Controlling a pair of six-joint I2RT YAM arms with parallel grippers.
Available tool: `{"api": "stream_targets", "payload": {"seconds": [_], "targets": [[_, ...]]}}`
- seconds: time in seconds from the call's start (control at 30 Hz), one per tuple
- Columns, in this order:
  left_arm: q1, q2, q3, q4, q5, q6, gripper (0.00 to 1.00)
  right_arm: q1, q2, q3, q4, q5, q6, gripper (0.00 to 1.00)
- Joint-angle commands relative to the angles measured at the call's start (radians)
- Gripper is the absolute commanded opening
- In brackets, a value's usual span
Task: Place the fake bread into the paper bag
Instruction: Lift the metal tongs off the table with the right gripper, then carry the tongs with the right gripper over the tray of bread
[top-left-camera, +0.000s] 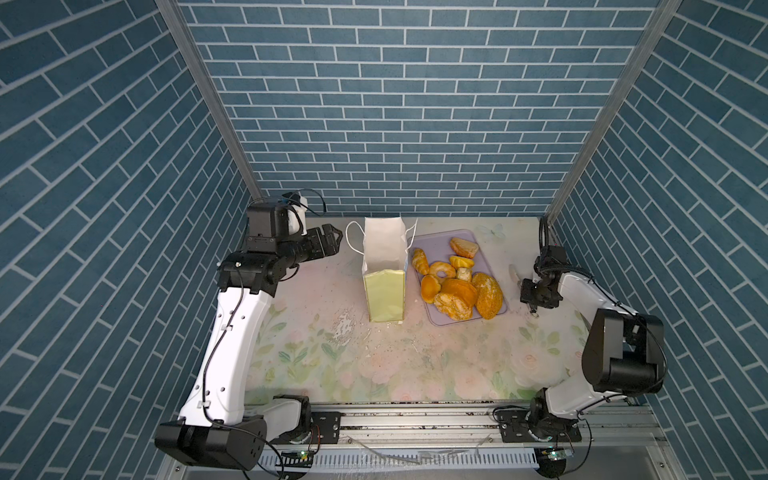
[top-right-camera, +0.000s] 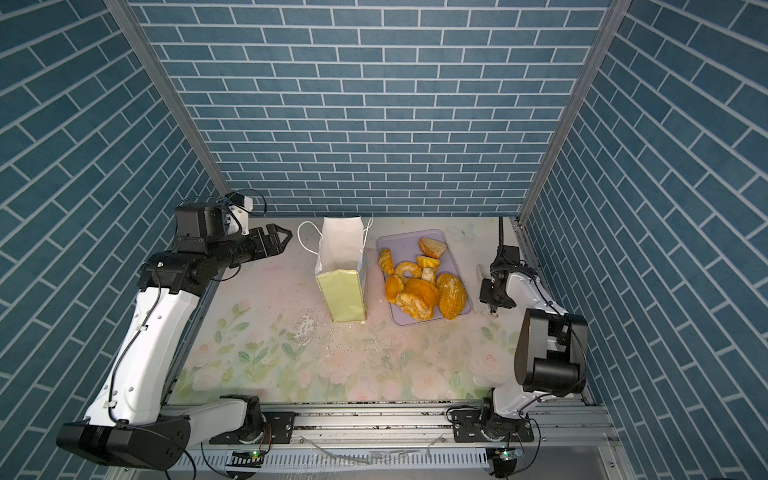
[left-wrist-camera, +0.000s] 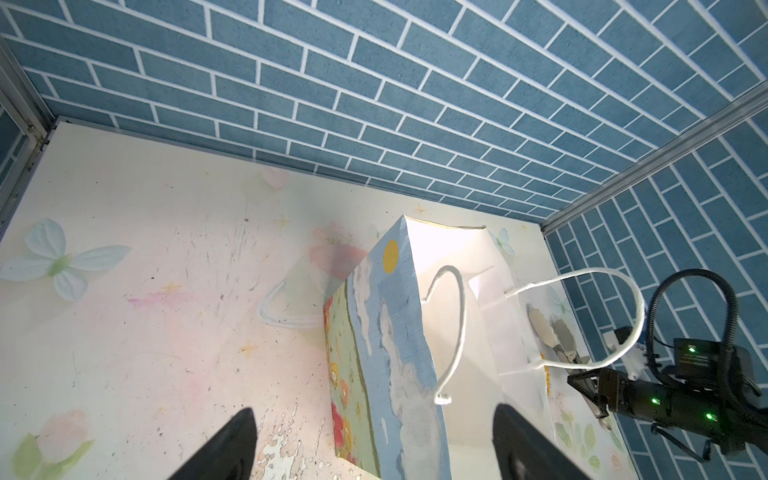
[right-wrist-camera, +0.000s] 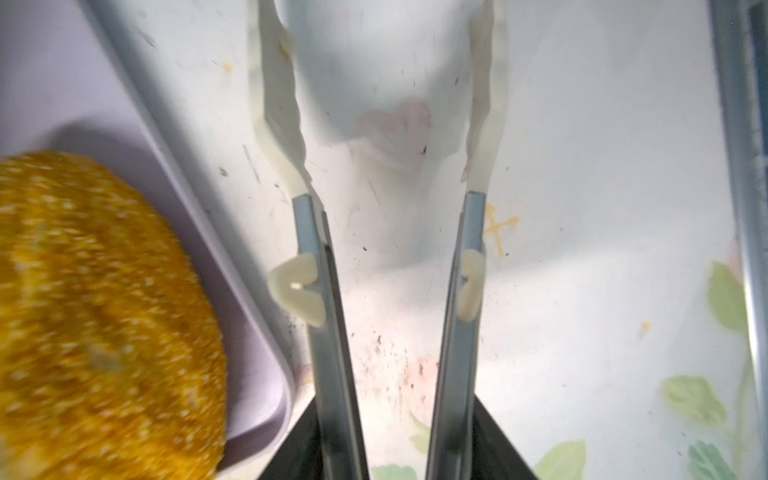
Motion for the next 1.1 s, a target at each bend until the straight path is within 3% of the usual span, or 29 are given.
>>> {"api": "stream_targets", "payload": {"seconds": [0.0, 0.63, 1.07], "targets": [[0.006, -0.003, -0.004, 0.03, -0.003, -0.009, 0.9, 0.01, -0.045, 0.027, -0.089, -0.002, -0.01, 0.5], [0.006, -0.009, -0.009, 0.032, 0.007, -0.009, 0.9, 0.056, -0.181, 0.153, -0.259, 0.009, 0.006, 0.53], [0.006, -0.01, -0.004, 0.005, 0.007, 0.002, 0.9, 0.16, -0.231, 0.409, -0.467, -0.026, -0.063, 0.51]]}}
